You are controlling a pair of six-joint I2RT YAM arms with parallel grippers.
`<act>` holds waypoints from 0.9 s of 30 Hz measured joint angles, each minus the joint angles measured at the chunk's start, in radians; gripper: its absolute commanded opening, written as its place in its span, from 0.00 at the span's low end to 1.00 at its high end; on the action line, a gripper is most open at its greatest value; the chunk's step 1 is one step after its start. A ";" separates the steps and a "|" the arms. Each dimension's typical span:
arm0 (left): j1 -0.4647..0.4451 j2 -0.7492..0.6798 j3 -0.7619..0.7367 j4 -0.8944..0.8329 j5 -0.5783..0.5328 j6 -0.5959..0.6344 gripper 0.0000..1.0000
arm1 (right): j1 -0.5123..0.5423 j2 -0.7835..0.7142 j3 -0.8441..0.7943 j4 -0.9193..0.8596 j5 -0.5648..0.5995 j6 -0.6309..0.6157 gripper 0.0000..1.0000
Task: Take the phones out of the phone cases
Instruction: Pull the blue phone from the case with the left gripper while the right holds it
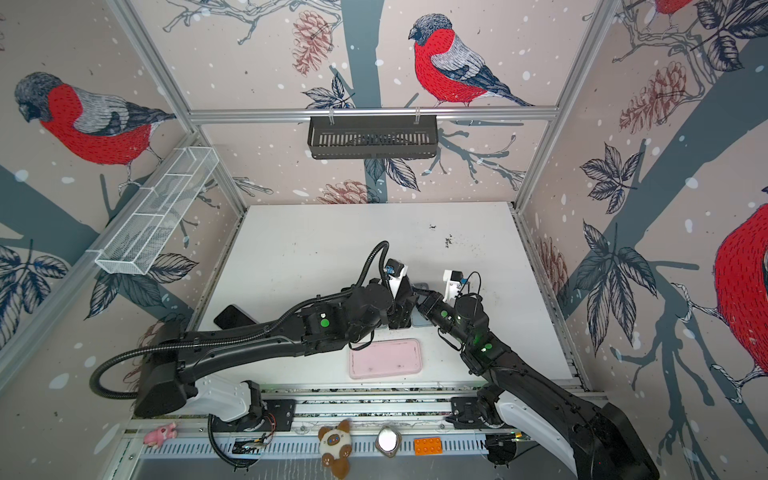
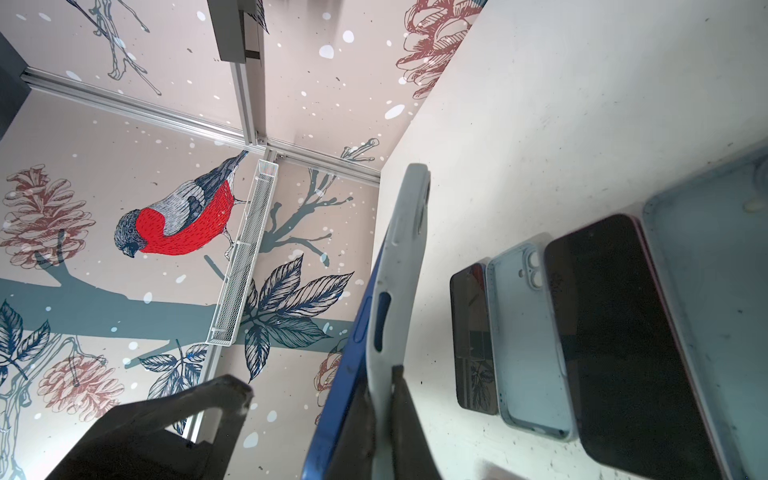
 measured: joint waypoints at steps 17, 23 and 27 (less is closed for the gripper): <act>-0.002 0.097 0.047 -0.113 -0.096 0.023 0.53 | -0.003 -0.011 -0.009 -0.004 -0.005 0.000 0.00; -0.003 0.116 0.066 -0.151 -0.195 0.002 0.40 | -0.003 -0.018 -0.016 -0.005 -0.005 0.000 0.00; -0.004 0.129 0.068 -0.157 -0.219 0.005 0.23 | -0.003 -0.020 -0.017 -0.004 -0.009 0.000 0.00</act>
